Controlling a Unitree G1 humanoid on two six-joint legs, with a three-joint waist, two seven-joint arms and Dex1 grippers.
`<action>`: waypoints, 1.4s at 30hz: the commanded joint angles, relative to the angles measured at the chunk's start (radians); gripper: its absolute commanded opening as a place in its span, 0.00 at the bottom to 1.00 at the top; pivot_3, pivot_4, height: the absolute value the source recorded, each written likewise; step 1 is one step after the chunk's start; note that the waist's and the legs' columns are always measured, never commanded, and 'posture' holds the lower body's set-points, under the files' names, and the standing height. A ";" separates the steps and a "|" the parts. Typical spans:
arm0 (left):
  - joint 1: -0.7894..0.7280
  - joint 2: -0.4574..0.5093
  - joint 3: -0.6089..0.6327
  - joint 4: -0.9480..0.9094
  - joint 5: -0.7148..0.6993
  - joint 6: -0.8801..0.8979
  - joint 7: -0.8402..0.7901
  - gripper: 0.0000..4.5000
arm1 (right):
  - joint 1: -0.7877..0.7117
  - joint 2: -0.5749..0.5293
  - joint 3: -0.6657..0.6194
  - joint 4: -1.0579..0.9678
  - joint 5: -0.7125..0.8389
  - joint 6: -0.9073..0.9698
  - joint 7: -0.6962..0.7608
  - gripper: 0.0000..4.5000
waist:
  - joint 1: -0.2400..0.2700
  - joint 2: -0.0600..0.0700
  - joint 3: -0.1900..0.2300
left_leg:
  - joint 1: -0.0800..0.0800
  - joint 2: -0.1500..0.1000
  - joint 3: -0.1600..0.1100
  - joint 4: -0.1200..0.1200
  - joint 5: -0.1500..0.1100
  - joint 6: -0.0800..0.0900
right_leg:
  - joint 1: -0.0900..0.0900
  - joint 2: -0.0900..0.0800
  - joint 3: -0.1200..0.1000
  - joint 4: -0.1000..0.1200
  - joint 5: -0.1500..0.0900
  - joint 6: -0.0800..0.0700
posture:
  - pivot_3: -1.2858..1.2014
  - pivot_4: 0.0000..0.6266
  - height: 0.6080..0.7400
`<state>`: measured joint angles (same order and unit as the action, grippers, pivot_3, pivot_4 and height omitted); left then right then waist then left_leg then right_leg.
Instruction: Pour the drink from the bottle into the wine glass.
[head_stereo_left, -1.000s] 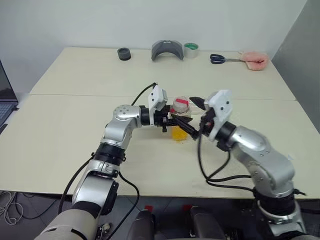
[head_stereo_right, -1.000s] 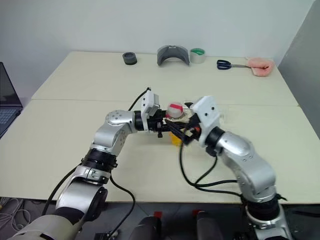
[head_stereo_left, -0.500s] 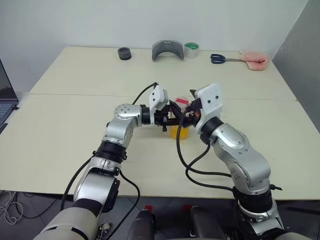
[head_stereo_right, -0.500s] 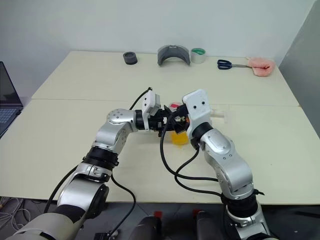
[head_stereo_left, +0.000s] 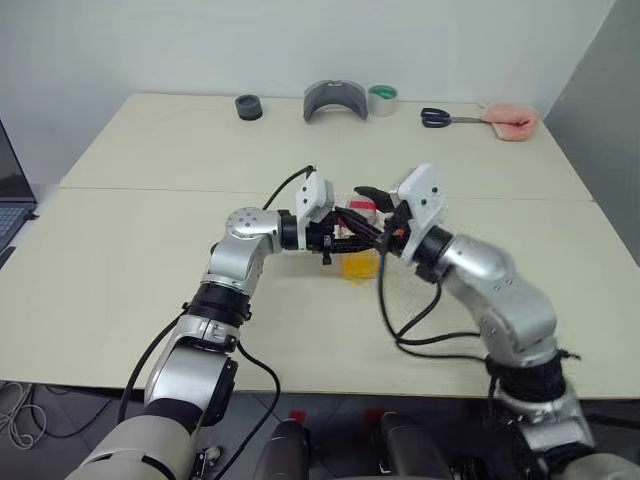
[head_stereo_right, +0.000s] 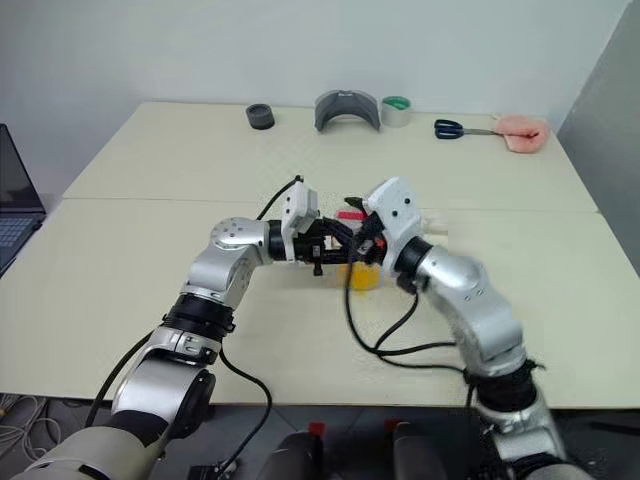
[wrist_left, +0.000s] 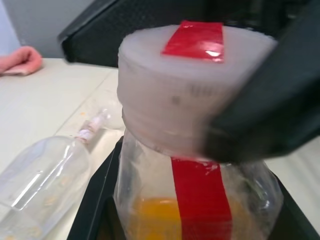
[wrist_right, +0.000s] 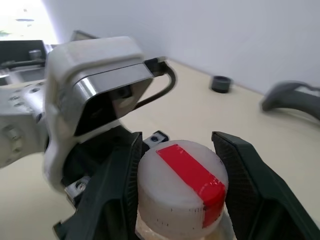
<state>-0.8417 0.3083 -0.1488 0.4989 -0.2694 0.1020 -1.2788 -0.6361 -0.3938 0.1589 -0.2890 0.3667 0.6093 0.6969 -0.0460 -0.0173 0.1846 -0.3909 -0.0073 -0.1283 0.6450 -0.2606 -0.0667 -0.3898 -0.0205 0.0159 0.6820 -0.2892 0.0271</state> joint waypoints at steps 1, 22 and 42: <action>-0.020 0.017 0.021 -0.035 -0.014 0.012 -0.004 0.40 | -0.089 -0.081 0.020 0.127 0.075 -0.027 0.284 0.42 | -0.005 0.000 0.000 | 0.000 0.001 0.000 0.000 0.000 0.000 | 0.000 0.000 0.000 0.000 0.000 0.000 | 0.52 0.24 1.00; -0.029 0.007 0.032 -0.007 -0.007 0.000 0.041 0.40 | 0.169 0.122 -0.003 -0.374 -0.098 0.182 -0.408 0.96 | -0.006 0.000 0.000 | -0.002 0.001 -0.002 0.001 0.002 -0.004 | -0.002 0.000 0.000 0.002 0.000 0.000 | 0.52 0.24 1.00; -0.036 -0.004 0.025 0.018 0.006 -0.025 0.032 0.40 | 0.132 0.276 0.037 -0.275 -0.218 0.161 -0.543 0.52 | -0.008 0.000 0.000 | -0.002 0.000 -0.002 0.000 0.002 -0.003 | -0.002 0.000 0.000 0.002 0.000 0.000 | 0.52 0.24 1.00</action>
<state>-0.8561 0.3064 -0.1326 0.5361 -0.2591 0.1002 -1.2338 -0.4849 -0.1137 0.2259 -0.5486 0.1605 0.7924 0.1667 -0.0538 -0.0170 0.1847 -0.3929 -0.0071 -0.1304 0.6452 -0.2586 -0.0699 -0.3921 -0.0206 0.0157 0.6839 -0.2893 0.0269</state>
